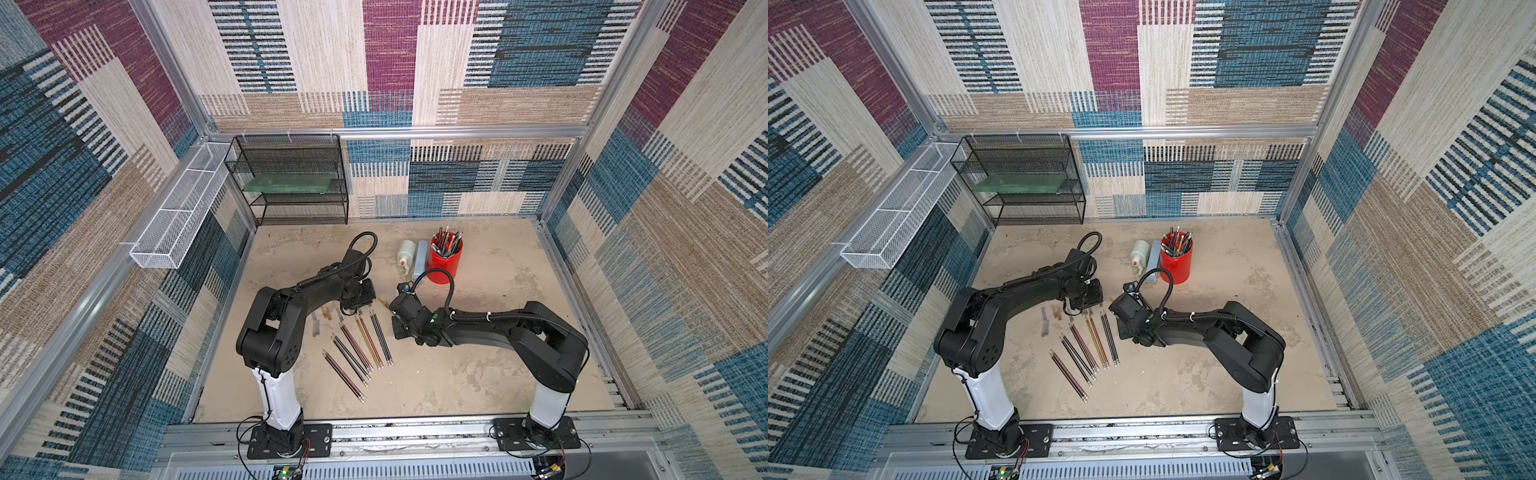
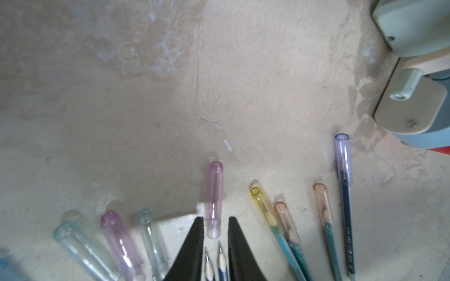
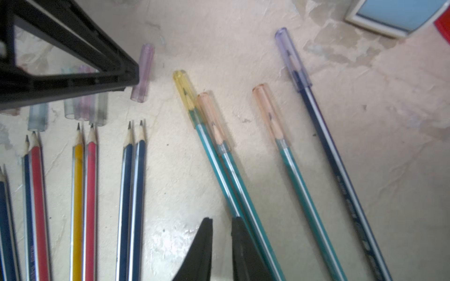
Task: Remove the protective cover of the pencils
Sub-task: Pick up the pencil from the center of the board, then adjust the protective sleeve at the center of the board.
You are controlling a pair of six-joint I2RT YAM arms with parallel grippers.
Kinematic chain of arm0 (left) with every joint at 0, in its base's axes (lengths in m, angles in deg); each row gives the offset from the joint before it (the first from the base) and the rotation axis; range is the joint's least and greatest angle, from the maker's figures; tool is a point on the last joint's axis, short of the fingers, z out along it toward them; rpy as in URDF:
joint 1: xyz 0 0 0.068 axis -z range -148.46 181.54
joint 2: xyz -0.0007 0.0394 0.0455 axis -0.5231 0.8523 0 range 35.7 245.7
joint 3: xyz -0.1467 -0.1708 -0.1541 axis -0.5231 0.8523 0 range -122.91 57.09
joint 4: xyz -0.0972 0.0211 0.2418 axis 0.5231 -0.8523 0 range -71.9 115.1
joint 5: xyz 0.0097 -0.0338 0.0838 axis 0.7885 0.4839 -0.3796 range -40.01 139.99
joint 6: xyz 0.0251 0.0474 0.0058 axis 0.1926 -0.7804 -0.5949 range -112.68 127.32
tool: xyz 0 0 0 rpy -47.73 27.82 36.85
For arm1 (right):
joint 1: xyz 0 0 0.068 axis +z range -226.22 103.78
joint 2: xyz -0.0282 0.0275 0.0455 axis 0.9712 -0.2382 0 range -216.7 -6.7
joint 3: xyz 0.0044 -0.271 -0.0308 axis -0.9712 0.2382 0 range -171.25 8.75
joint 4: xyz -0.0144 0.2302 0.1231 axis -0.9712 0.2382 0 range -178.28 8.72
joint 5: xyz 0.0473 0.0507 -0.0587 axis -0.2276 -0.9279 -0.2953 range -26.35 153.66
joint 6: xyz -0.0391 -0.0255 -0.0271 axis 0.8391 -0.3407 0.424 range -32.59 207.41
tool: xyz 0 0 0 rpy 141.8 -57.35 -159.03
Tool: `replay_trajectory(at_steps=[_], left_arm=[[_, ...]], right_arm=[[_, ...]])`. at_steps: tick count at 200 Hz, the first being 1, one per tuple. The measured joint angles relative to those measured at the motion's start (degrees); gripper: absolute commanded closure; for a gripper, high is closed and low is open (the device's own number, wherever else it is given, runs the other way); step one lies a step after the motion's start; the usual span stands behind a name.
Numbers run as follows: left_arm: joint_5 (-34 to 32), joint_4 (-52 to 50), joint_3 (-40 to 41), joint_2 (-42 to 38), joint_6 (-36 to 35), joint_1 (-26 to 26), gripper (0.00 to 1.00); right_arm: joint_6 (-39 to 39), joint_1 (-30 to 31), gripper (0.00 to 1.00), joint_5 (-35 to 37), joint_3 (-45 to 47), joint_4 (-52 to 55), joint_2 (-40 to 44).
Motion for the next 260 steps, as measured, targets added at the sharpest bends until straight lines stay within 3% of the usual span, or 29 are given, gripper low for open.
replay_trajectory(at_steps=[54,260], left_arm=[[-3.8,0.2,2.6,-3.6,0.4,-0.2,0.67],[-5.7,0.7,2.6,-0.9,1.7,-0.4,0.64]], right_arm=[[0.4,-0.3,0.77,0.1,-0.8,0.4,-1.4],[1.0,0.6,0.77,0.0,-4.5,0.9,-5.4]])
